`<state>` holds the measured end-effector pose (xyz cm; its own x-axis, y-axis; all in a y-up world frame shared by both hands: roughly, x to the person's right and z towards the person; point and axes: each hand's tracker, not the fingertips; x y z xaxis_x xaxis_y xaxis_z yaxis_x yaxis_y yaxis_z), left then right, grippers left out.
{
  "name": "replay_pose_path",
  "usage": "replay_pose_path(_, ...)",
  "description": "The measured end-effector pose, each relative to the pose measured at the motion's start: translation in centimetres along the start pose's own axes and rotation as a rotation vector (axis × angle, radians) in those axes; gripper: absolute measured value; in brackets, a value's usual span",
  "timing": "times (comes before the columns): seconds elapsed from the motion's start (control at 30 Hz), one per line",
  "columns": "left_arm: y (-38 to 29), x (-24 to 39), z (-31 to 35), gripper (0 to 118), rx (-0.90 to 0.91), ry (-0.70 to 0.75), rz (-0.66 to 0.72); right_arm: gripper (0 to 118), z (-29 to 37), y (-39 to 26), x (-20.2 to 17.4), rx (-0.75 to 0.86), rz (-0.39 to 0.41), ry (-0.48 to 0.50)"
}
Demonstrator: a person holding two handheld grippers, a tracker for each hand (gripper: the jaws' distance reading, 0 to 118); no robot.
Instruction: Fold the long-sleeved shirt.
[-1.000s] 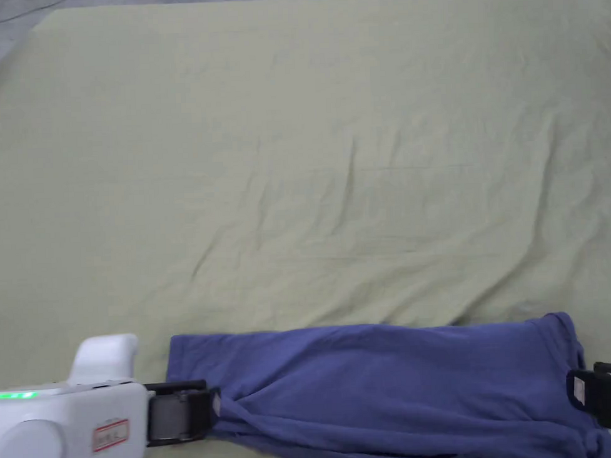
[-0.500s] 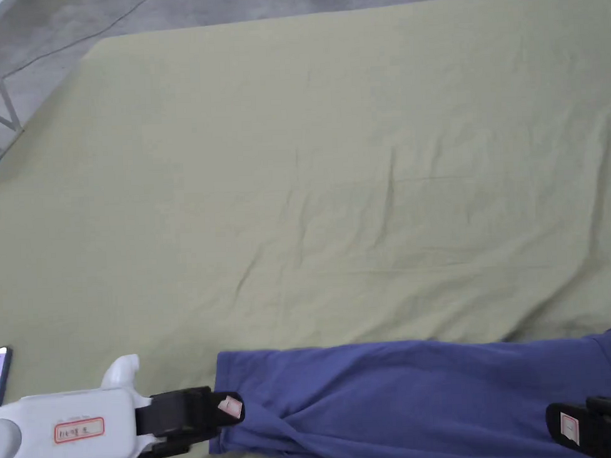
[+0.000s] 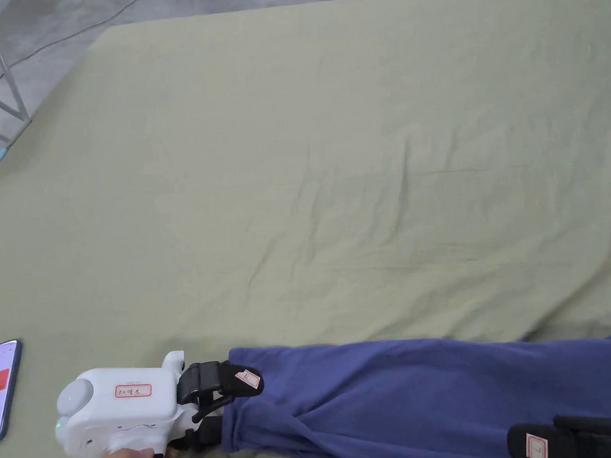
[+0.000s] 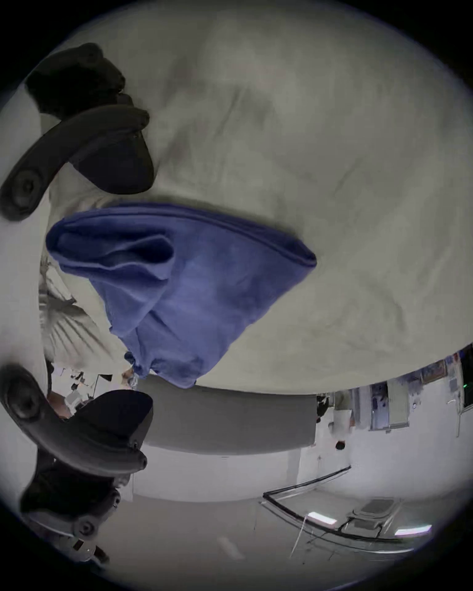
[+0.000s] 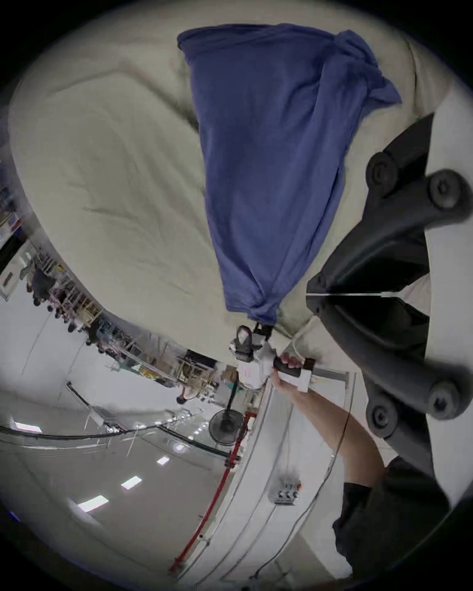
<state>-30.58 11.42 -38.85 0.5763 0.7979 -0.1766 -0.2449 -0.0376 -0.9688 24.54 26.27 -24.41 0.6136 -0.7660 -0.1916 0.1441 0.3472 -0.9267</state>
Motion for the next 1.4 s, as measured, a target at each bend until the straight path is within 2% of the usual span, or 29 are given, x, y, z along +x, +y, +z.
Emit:
replay_pose_path(0.13,1.3,-1.0,-0.7,118,-0.003,-0.083,-0.025,3,-0.9,0.0,-1.4,-0.052,0.114,0.043)
replay_pose_path(0.23,1.5,-1.6,-1.3,118,0.000,-0.185,-0.012,3,-1.2,-0.2,-2.7,-0.071,0.158,0.111)
replay_pose_path(0.3,1.6,-2.1,-2.0,118,0.016,-0.281,0.044,3,-1.4,-0.3,-3.2,-0.074,0.175,0.139)
replay_pose_path(0.37,1.5,-1.9,-2.8,118,0.020,-0.343,0.101,3,-1.5,-0.3,-3.5,-0.073,0.184,0.146)
replay_pose_path(0.43,1.3,-1.2,-4.0,118,0.019,-0.352,0.096,3,-1.7,-0.2,-3.4,-0.076,0.175,0.139)
replay_pose_path(0.57,0.9,1.1,-4.8,118,-0.009,-0.274,-0.055,3,-1.6,-0.2,-2.8,-0.066,0.141,0.097)
replay_pose_path(0.6,0.6,1.3,-4.8,67,-0.012,-0.273,-0.057,3,-1.5,-0.3,-2.6,-0.062,0.132,0.093)
replay_pose_path(0.63,0.5,1.1,-4.4,4,-0.013,-0.285,-0.040,3,-1.3,-0.3,-2.5,-0.056,0.125,0.090)
replay_pose_path(0.67,0.3,0.8,-4.2,4,-0.004,-0.275,-0.022,3,-1.1,-0.3,-2.5,-0.051,0.122,0.087)
replay_pose_path(0.7,0.3,0.4,-4.9,4,0.027,-0.132,-0.005,3,-0.9,-0.3,-2.5,-0.047,0.121,0.083)
replay_pose_path(0.73,-0.3,0.0,-4.8,4,0.032,-0.024,0.073,3,-0.8,-0.3,-2.6,-0.042,0.123,0.077)
replay_pose_path(0.77,-0.4,-1.9,-5.0,4,0.013,-0.040,0.153,3,-0.6,-0.4,-2.9,-0.031,0.132,0.050)
replay_pose_path(0.8,-0.4,-1.8,-4.4,4,0.040,-0.201,0.187,3,-0.5,-0.3,-3.2,-0.019,0.148,0.014)
replay_pose_path(0.83,-0.3,-0.9,-3.5,4,0.067,-0.207,0.137,3,-0.4,-0.3,-3.6,-0.006,0.163,-0.031)
replay_pose_path(0.87,-0.3,-0.1,-2.4,4,0.111,-0.114,0.076,3,-0.4,-0.2,-4.2,0.006,0.172,-0.078)
replay_pose_path(0.9,-0.2,0.0,-2.3,4,0.127,-0.083,0.066,3,-0.3,-0.1,-4.5,0.010,0.172,-0.101)
replay_pose_path(1.03,0.1,-0.9,0.2,4,0.147,-0.066,0.101,3,-0.9,0.2,-6.0,-0.009,0.123,-0.212)
replay_pose_path(1.13,0.1,-0.6,1.8,4,0.160,-0.049,0.097,3,-1.4,0.0,-6.9,-0.018,0.118,-0.239)
replay_pose_path(1.27,-3.3,5.4,2.8,4,0.163,-0.059,0.038,3,-1.7,-0.2,-7.3,-0.023,0.100,-0.290)
replay_pose_path(1.4,-0.3,4.3,6.9,4,0.189,-0.098,0.034,3,-1.8,-0.4,-7.3,-0.038,0.092,-0.315)
